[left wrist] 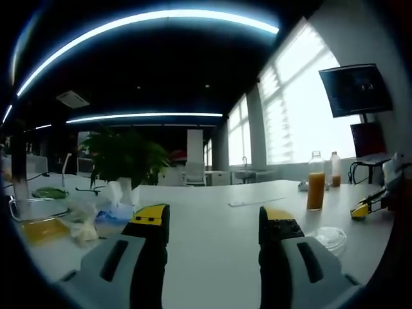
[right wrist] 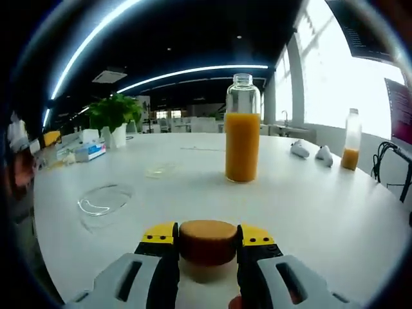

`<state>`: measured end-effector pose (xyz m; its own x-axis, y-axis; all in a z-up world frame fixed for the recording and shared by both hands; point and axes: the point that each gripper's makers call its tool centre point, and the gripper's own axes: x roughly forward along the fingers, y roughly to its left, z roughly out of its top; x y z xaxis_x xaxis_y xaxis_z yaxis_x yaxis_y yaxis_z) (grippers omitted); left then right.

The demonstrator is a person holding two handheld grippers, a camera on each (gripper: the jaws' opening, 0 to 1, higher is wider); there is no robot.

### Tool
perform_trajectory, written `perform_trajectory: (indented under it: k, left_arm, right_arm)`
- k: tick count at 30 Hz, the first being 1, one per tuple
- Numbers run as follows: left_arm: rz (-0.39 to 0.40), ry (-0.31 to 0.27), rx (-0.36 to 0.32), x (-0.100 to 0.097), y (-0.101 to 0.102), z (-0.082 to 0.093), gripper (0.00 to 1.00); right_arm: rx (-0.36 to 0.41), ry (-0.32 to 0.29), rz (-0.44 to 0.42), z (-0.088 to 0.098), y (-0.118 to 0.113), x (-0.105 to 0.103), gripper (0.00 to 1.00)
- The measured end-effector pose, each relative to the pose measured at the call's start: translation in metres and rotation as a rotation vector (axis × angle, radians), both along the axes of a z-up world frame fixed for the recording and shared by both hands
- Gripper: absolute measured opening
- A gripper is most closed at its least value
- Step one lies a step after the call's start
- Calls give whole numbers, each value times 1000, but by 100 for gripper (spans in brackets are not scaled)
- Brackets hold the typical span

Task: Open the Petri dish lid, place the lid on the table, pour the liquid culture medium into the Petri dish, pick up the Petri dish lid from the table, and close the Petri dish

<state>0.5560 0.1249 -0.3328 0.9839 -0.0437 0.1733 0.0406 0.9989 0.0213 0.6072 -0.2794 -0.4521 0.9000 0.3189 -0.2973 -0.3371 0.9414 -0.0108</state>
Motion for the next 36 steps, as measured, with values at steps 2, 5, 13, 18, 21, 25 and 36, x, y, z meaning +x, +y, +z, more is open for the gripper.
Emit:
perform_trajectory:
  k: [2,5,13,18,21,25,36]
  left_arm:
    - [-1,0,-3,0,0,0,47]
    - [-3,-1,-5,0,-1,0,47]
    - [-5,-1,-4,1,-2,0,47]
    - [-4,-1,-2,1,-3,0,47]
    - [-4,3,-3,1,-3,-1,47]
    - [-3,6,-10,1,-3,-3,47]
    - [-5,-6,-10,-1,-4,5,47]
  right_arm:
    - [-4,7,2,-2,0,0,30]
    - [-19,14,0,-5,-2,1,30]
    - [-14,24,-15,-9,-7,2,30]
    - [-5,27,-15,-9,-9,2,34]
    - [16,10,-10,-4,-9,2,41]
    - [83,-87,-17,24,-14,7,49]
    - [93,-271,-98,103,-52,12,47]
